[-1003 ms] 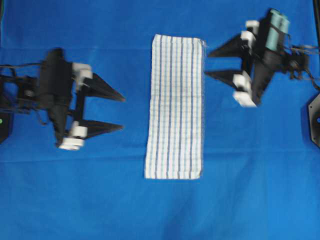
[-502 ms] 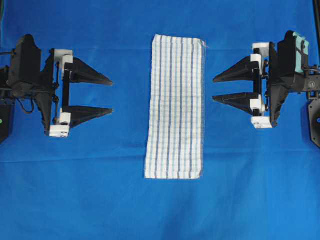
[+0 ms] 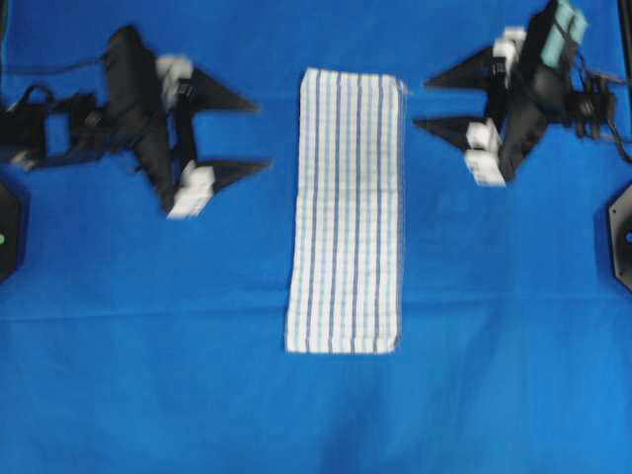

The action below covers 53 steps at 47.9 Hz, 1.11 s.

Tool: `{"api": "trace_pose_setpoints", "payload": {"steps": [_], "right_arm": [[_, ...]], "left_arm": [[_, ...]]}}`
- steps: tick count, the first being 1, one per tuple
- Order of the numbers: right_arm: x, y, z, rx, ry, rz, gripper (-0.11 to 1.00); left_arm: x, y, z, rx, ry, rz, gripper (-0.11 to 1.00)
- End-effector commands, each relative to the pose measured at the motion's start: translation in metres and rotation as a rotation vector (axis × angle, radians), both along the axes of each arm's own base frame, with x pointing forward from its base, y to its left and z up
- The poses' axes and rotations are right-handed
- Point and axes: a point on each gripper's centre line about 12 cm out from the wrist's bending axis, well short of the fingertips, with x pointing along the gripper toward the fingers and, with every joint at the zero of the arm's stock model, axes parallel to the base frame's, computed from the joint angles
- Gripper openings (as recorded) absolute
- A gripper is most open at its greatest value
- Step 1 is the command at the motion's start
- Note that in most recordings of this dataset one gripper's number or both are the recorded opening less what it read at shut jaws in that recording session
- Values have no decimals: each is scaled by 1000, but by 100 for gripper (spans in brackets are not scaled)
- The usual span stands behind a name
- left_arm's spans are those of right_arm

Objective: Fold the blue towel.
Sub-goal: 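Grasp the strip's top corners with both grippers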

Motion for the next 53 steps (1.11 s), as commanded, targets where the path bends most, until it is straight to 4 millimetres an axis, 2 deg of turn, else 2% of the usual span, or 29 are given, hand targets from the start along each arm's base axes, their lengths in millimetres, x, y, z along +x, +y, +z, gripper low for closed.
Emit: {"api": "trace_pose_setpoints", "payload": {"steps": [1, 13, 25, 36, 45, 49, 53], "right_arm": [[6, -19, -1, -3, 4, -43, 66], [12, -64, -48, 53, 126, -144, 67], [23, -85, -86, 92, 168, -159, 67], [25, -91, -110, 122, 221, -169, 67], [24, -92, -119, 134, 241, -172, 66], [25, -93, -122, 138, 248, -174, 65], [26, -94, -124, 138, 250, -171, 57]], "left_arm": [[16, 26, -3, 1, 2, 58, 87], [46, 82, -42, -25, 79, 171, 90], [64, 118, -79, -46, 135, 228, 90], [69, 129, -112, -68, 191, 244, 90], [72, 130, -120, -73, 203, 243, 87], [73, 130, -123, -76, 208, 244, 81], [71, 129, -129, -81, 221, 244, 67]]}}
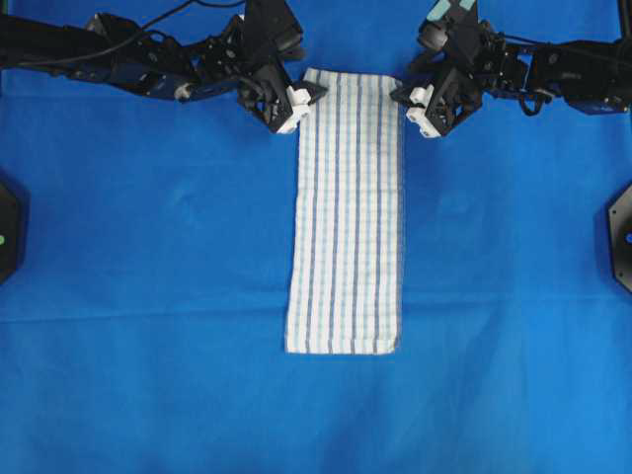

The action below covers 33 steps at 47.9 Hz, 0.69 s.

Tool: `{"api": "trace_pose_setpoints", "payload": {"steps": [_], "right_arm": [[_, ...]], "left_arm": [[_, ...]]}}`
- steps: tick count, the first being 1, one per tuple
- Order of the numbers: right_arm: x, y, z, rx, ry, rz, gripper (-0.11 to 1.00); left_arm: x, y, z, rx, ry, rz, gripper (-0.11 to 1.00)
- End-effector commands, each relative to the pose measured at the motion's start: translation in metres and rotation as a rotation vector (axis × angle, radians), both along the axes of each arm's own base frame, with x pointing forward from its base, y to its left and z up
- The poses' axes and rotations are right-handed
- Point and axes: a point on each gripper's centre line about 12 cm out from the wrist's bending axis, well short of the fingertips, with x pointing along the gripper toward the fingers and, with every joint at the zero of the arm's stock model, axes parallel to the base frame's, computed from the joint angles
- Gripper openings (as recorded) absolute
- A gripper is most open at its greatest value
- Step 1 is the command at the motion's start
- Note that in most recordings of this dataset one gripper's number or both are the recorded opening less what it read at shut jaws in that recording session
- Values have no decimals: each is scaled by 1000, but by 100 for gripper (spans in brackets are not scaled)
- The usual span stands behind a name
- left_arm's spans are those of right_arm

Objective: Fold the blue towel.
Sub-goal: 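Grasp the strip's top corners with both grippers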

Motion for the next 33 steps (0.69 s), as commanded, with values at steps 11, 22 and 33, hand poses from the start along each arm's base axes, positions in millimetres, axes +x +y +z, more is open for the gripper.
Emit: {"api": "trace_pose_setpoints", "payload": {"steps": [11, 22, 33], "right_arm": [[4, -4, 4, -14, -18, 2, 9], [5, -4, 5, -13, -21, 0, 9], [8, -9, 14, -27, -44, -9, 9]], "left_arm": [[4, -2, 1, 8, -10, -9, 11], [4, -1, 3, 32, -1, -27, 4], [4, 9, 15, 73, -15, -27, 4]]}}
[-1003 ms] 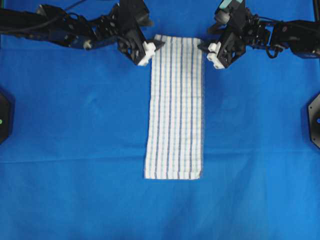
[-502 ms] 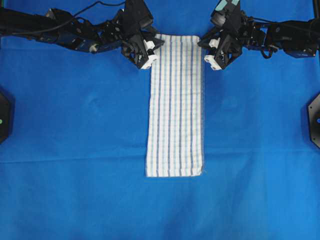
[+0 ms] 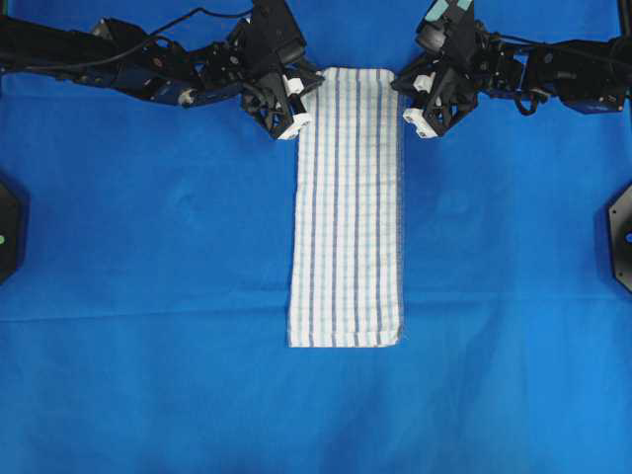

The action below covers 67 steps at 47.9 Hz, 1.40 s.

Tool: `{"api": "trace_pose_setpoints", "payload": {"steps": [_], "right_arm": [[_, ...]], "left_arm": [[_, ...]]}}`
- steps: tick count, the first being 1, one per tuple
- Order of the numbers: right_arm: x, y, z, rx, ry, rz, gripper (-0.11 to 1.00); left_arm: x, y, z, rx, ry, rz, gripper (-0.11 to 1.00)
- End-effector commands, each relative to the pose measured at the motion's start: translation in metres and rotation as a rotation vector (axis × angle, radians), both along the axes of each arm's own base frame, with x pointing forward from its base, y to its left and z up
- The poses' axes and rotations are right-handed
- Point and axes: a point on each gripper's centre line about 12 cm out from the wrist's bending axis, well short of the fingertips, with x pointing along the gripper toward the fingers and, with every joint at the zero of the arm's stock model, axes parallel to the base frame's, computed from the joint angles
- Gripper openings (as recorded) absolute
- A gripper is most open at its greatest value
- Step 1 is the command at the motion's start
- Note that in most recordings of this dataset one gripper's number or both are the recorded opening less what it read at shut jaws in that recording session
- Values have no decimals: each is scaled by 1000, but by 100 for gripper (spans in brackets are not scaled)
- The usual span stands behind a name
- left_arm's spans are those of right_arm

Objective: Fold the blue towel.
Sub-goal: 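Grasp the strip's top corners with both grippers, then fold the top end down toward the bottom end with both grippers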

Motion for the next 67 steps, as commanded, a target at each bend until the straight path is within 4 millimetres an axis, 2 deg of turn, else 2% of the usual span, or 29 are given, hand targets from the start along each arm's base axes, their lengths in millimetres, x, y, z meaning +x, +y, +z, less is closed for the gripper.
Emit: {"api": "trace_pose_setpoints", "payload": {"steps": [1, 16, 24, 32, 40, 52, 58, 67], "right_arm": [[5, -8, 17, -29, -45, -13, 9], [4, -33, 29, -60, -76, -61, 9], [3, -31, 38, -73, -93, -59, 9], [0, -17, 62, -102, -136, -36, 9], [-2, 11, 81, -114, -173, 13, 9], [-4, 68, 83, -74, -160, 126, 9], [-6, 97, 80, -42, -151, 182, 9], [-7, 132, 75, 0, -145, 256, 9]], "left_arm": [[0, 14, 20, 25, -42, 26, 4], [-1, 38, 35, 47, -76, 70, 4], [-3, 35, 51, 57, -93, 66, 4], [-8, 21, 70, 66, -111, 44, 4], [-10, -9, 84, 83, -120, -23, 4], [-12, -71, 102, 111, -133, -173, 4], [-19, -99, 103, 95, -135, -228, 4], [-25, -145, 95, 65, -115, -331, 4]]}}
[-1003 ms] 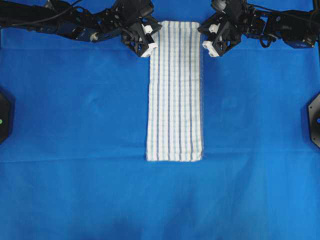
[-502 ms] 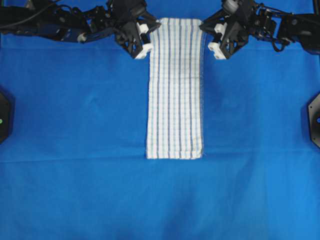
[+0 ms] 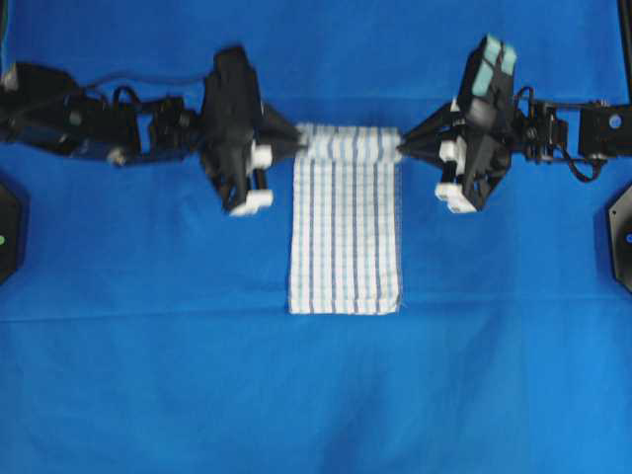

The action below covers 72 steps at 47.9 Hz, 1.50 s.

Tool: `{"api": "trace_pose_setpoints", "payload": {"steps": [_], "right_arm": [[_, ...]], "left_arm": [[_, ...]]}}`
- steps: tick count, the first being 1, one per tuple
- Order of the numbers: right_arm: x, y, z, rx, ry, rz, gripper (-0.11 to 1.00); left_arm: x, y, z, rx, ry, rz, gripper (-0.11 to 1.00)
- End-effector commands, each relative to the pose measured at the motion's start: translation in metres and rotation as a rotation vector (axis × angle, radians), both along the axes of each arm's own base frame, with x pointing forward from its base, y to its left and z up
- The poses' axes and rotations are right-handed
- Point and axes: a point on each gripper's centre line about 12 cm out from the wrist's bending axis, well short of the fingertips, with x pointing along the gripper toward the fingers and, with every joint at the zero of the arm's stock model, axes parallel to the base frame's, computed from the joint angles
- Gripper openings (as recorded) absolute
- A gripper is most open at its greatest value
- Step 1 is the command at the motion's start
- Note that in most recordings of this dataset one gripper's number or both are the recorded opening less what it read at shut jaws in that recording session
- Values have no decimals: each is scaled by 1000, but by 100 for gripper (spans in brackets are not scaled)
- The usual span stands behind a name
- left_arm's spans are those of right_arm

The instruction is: Fold the blue towel.

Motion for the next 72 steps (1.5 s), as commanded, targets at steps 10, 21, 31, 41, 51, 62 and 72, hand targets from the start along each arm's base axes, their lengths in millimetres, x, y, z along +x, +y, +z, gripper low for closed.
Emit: {"api": "trace_pose_setpoints", "payload": {"steps": [10, 21, 31, 41, 51, 62, 72], "right_arm": [[4, 35, 1, 26, 6, 87, 9], [7, 56, -6, 51, 27, 137, 9], [9, 71, -21, 87, 69, 154, 9], [13, 86, -32, 125, 94, 168, 9], [19, 98, -37, 143, 104, 184, 9], [22, 98, -44, 145, 127, 181, 9], [26, 98, -52, 154, 146, 170, 9]], "left_arm": [[5, -57, 7, -2, -25, -145, 4], [4, -80, -5, -44, -1, -179, 4], [5, -95, -21, -79, -16, -198, 4], [6, -114, -28, -125, -18, -218, 4], [5, -119, -38, -140, 2, -222, 4], [11, -115, -59, -143, 29, -204, 4], [10, -110, -62, -142, 33, -189, 4]]}}
